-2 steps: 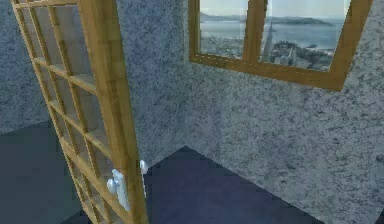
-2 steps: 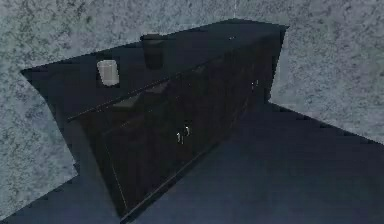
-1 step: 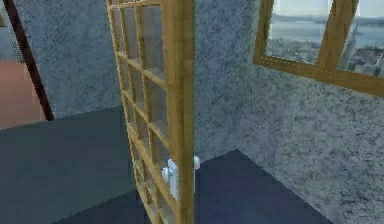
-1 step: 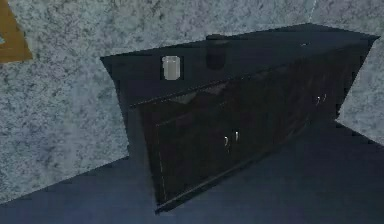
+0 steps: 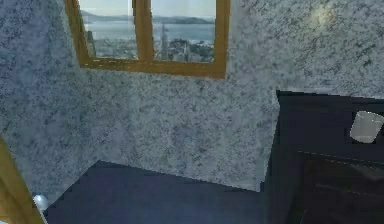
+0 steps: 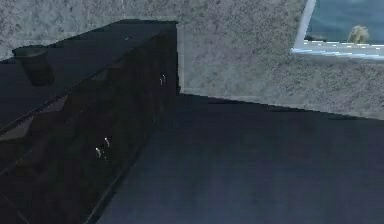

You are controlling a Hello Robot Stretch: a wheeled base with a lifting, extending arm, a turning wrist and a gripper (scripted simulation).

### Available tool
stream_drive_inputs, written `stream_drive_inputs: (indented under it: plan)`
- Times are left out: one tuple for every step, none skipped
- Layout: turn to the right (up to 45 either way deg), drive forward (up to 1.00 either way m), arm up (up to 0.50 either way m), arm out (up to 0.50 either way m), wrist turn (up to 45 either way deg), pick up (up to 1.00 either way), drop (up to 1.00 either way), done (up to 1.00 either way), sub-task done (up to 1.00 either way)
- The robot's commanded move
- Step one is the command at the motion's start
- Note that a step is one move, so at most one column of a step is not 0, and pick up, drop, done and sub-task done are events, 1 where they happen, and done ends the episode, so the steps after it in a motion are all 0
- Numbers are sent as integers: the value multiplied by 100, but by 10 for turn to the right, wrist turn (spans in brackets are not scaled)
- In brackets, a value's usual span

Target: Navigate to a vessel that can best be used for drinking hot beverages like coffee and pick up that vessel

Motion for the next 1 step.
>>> stream_drive_inputs:
  plan:
    - [450,0,0,0,0,0,0,0,0]
